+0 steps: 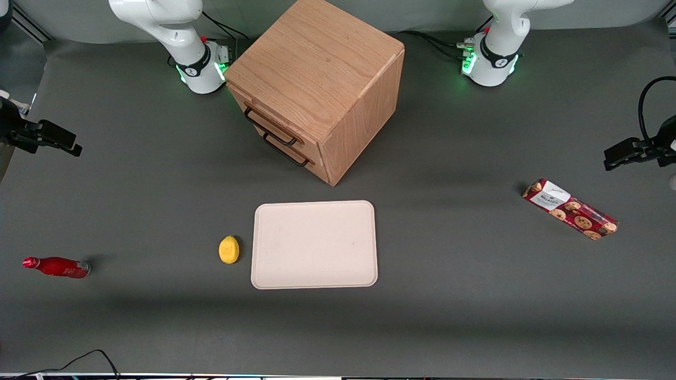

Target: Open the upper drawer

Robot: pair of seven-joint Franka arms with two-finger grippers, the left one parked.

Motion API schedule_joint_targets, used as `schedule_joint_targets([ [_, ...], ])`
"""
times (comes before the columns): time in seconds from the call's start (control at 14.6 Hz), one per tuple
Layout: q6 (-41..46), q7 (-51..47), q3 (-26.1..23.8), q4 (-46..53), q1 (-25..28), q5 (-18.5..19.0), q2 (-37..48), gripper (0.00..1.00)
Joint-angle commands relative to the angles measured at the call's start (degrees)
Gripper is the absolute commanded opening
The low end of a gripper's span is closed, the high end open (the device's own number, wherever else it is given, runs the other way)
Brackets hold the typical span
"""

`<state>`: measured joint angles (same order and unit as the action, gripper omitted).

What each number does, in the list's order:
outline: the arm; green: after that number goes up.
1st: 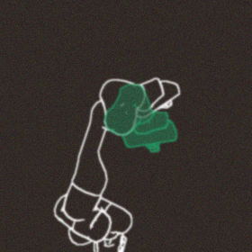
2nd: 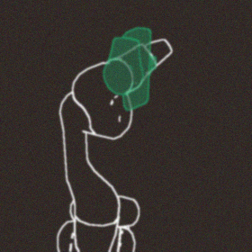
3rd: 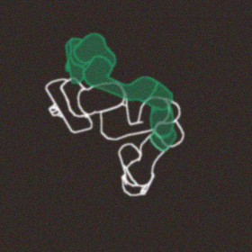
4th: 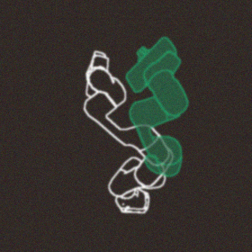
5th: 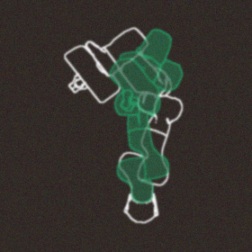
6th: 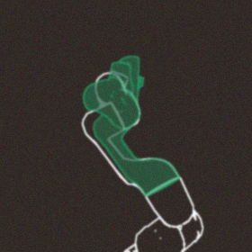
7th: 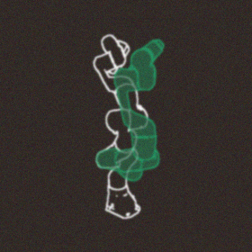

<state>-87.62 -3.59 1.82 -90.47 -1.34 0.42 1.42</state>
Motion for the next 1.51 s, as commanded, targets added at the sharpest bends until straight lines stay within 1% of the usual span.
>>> schedule_joint_targets([
  [0.0, 0.9, 1.1, -0.4, 1.1, -0.8, 0.8, -0.4, 1.00],
  [0.55, 0.9, 1.1, -0.7, 1.2, -0.7, 0.5, -0.2, 1.00],
  [0.82, 0.9, 0.7, -1.0, 1.3, 0.4, 0.2, 0.2, 1.00],
  [1.16, 0.9, 0.6, -1.4, 1.3, 4.1, 0.1, 0.3, 1.00],
  [1.44, 1.4, 0.9, -1.4, 1.3, 9.1, -1.2, 0.3, 1.00],
])
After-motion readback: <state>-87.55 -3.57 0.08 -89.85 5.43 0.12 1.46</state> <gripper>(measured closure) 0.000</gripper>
